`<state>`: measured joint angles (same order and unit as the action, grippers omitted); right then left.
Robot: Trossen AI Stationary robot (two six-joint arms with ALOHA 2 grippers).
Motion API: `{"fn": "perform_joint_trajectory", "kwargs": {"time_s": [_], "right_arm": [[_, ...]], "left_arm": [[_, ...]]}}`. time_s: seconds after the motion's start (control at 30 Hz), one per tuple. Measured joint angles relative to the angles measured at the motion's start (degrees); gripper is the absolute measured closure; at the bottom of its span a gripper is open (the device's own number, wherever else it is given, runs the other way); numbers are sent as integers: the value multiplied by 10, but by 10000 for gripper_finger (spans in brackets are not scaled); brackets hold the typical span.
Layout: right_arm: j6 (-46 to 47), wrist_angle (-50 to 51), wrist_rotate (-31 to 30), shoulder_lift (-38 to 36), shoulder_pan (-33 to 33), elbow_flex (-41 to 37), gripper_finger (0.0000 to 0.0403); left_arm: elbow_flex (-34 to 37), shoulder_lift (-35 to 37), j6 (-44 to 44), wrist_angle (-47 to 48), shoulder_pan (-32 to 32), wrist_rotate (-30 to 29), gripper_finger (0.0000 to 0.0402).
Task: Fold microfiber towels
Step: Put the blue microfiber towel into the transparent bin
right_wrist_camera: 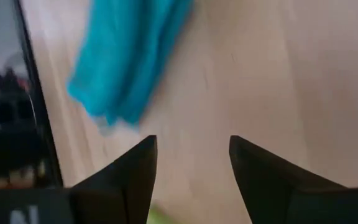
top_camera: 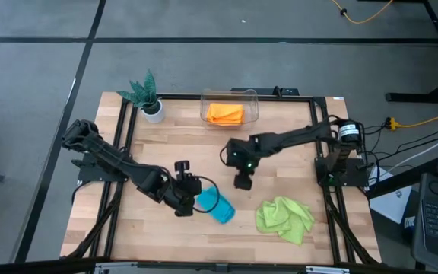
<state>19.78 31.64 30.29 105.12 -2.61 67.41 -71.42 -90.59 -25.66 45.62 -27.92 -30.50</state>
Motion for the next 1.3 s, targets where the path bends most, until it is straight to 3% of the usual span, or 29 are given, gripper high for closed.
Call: {"fn": "perform_joint_trajectory", "kwargs": {"time_s": [0.13, 0.27, 0.43, 0.57, 0.77, 0.97, 1.17, 1.3], "right_arm": [[55, -201, -38, 1, 25, -71, 199], [54, -276, -41, 2, 39, -102, 199], [55, -289, -37, 2, 43, -104, 199], [120, -293, -37, 2, 44, -104, 196], [179, -290, -37, 5, 43, -104, 144], [204, -297, -50, 39, 59, -104, 91], [247, -325, -35, 65, 66, -101, 85], [250, -336, -65, 66, 79, -102, 84]], "left_arm": [[0, 0, -62, -2, -24, 55, 266], [0, -8, -115, -7, -51, 84, 266], [0, -13, -114, -14, -79, 84, 266], [0, -20, -113, -23, -91, 84, 266], [0, -36, -113, -35, -95, 93, 266], [0, -94, -107, -65, -84, 100, 266], [0, -168, -84, -127, -73, 97, 266], [0, -205, -53, -147, -61, 92, 266]]}}
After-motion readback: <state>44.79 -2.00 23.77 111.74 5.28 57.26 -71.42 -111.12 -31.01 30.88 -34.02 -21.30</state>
